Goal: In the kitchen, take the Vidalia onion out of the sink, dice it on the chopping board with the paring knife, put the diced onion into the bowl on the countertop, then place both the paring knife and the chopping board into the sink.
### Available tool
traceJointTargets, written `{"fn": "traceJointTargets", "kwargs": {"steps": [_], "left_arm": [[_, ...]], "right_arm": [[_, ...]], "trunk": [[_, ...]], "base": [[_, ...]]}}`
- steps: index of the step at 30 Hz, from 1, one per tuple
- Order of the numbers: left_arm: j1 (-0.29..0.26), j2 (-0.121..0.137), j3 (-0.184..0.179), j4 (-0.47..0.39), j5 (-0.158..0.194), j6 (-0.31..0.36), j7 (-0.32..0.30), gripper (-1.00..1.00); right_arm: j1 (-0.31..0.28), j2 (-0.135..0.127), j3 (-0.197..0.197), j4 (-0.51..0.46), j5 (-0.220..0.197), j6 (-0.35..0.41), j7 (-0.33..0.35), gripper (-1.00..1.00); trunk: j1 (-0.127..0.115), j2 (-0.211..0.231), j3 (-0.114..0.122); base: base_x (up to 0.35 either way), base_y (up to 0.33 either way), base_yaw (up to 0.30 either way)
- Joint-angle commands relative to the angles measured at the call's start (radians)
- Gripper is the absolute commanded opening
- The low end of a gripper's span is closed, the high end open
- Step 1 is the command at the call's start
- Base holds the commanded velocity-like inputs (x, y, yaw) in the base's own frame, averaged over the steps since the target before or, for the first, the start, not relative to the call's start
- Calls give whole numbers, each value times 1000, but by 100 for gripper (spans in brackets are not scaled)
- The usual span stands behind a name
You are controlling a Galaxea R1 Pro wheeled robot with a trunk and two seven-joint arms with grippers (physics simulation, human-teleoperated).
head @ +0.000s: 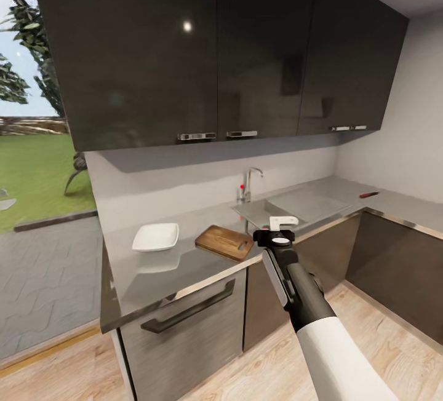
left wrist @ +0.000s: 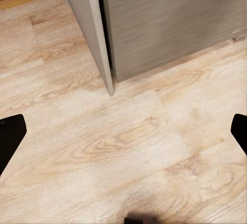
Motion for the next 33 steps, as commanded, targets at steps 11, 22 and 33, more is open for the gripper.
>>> {"fn": "traceJointTargets", "kwargs": {"steps": [11,22,33], "left_arm": [[0,0,0,0,4,-2,0,100],[0,0,0,1,3,-2,2,100],[0,0,0,3,5,-2,2,100]], "right_arm": [[0,0,5,-1,-3,3,1,100],[0,0,4,1,-2,3,1,100],[0,0,1,4,-2,4,-4,100]], "trunk": [[1,0,0],[1,0,0],[1,0,0]], "base": [[110,0,0],[2,0,0],[0,0,0]]}}
